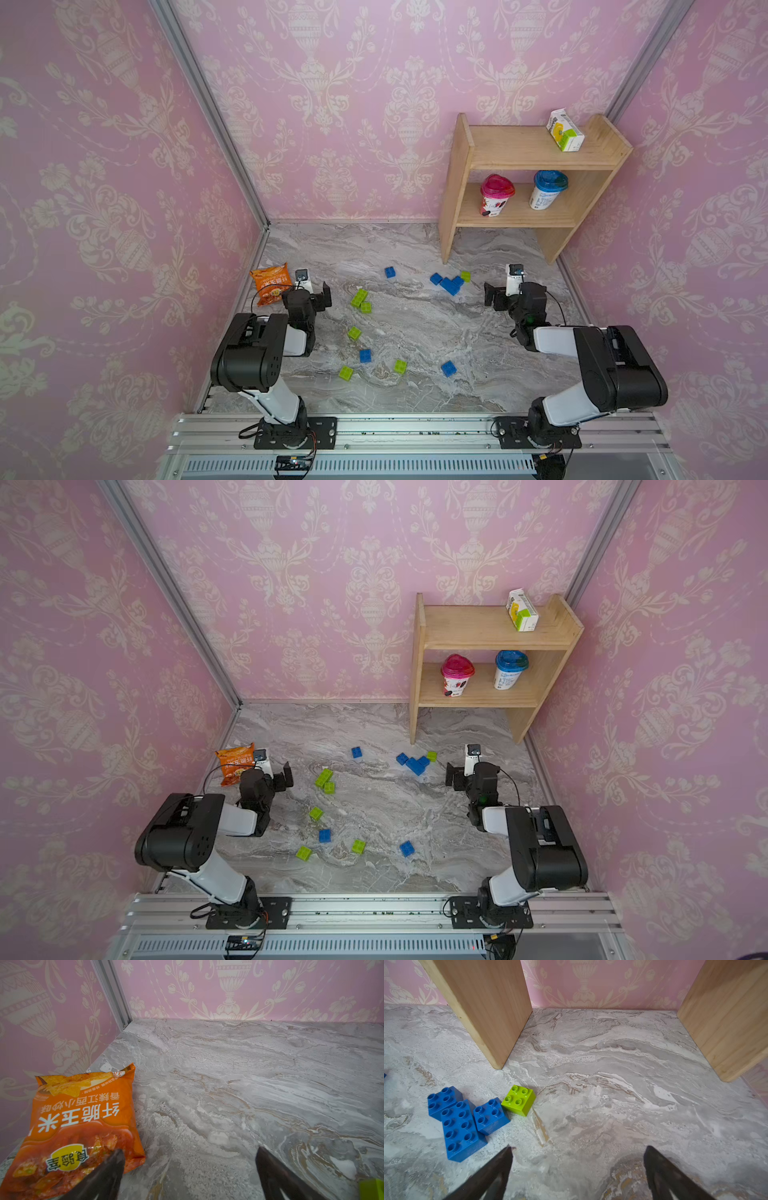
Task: Assemble the letter v with lego
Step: Pick up the lego brick from the center of the board.
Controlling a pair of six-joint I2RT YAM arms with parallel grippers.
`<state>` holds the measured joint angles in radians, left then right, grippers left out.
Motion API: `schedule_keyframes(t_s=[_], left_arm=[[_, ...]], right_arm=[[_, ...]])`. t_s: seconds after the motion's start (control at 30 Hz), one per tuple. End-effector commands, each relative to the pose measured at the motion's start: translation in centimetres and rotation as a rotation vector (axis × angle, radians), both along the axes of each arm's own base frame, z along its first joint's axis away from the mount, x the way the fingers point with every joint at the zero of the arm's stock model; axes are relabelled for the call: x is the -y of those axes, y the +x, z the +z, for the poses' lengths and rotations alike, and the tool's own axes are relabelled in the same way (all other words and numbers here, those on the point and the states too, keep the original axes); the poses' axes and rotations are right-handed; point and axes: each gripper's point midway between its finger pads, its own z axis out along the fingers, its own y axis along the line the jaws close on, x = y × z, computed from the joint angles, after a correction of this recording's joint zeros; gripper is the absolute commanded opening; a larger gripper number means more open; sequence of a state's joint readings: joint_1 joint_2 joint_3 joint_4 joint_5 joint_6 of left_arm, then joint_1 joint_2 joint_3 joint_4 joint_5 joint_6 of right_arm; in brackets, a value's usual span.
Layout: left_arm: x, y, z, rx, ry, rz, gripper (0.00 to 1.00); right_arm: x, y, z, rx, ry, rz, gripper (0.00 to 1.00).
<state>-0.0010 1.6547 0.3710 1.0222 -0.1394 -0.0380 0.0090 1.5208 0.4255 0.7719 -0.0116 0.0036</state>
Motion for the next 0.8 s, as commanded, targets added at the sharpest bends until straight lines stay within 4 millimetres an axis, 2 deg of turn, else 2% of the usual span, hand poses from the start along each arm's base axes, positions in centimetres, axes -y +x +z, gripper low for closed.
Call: schedule_keyframes(t_s=[0.0,0.7,0.77], left_arm=[[-0.24,-0.46,-0.11,-0.016,0.018,-0.007,0.99],[-0.31,-0.35,-0.14,-0.02,0.003,-0.013,0.99],[-0.36,-0.31,0.01,-0.015,0.01,-0.011,0.99]], right_arm=[[-0.09,-0.29,0.38,0.009,0.023,-0.006,1.0],[-0.01,-0.27,0.29,0.005,0.025,-0.01,1.0],[0.54,-0.29,0.58,0.011,0.02,-0.046,1.0]])
